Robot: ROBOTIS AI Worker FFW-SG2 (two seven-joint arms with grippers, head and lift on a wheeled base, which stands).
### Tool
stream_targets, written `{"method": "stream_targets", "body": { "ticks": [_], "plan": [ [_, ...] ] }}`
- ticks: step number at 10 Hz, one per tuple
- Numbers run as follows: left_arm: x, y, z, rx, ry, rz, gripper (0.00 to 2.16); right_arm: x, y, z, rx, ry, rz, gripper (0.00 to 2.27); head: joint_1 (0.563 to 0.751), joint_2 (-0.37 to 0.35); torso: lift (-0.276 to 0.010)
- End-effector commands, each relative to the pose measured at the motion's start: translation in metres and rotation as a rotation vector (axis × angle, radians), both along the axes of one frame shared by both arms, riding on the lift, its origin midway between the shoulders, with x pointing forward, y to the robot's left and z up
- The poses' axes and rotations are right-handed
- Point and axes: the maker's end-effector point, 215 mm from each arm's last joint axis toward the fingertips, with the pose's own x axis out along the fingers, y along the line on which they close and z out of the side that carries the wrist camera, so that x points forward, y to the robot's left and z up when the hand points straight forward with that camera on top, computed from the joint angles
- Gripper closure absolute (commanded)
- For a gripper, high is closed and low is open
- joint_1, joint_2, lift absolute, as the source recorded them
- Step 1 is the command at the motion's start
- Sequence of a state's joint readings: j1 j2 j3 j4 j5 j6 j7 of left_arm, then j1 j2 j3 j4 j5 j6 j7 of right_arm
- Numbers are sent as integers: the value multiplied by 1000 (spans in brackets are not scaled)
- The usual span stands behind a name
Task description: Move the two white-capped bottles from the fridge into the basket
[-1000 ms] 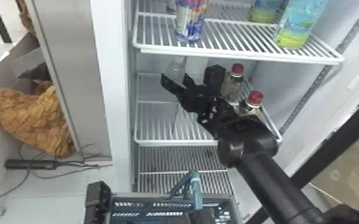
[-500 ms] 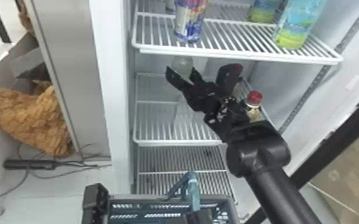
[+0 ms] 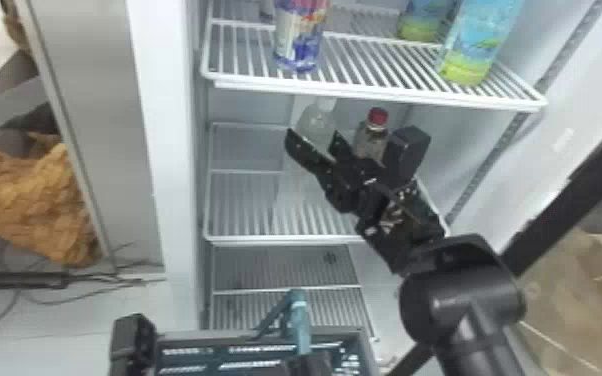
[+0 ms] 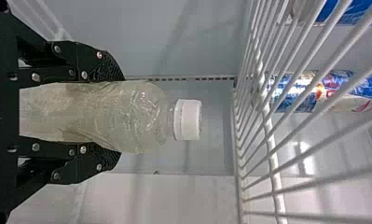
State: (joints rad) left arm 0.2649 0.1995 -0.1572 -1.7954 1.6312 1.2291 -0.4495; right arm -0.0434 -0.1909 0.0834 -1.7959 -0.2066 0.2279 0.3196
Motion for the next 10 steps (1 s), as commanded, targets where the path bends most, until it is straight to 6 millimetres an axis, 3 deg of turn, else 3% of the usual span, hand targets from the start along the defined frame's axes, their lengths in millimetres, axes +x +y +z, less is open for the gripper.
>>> {"method": "stream_targets", "body": {
  "ticks": [1,6,10],
  "plan": [
    [1,0,-1,2,-1,3,1118,-21,-10,0,4,14,-12,806,695,-259,-260],
    [2,2,0,-1,0,8,1118,-75,-32,18,5,7,-48,805,695,-316,-260],
    [3,2,-1,-1,2,15,1118,-127,-18,32,7,41,-13,806,695,-339,-260]
  ]
}}
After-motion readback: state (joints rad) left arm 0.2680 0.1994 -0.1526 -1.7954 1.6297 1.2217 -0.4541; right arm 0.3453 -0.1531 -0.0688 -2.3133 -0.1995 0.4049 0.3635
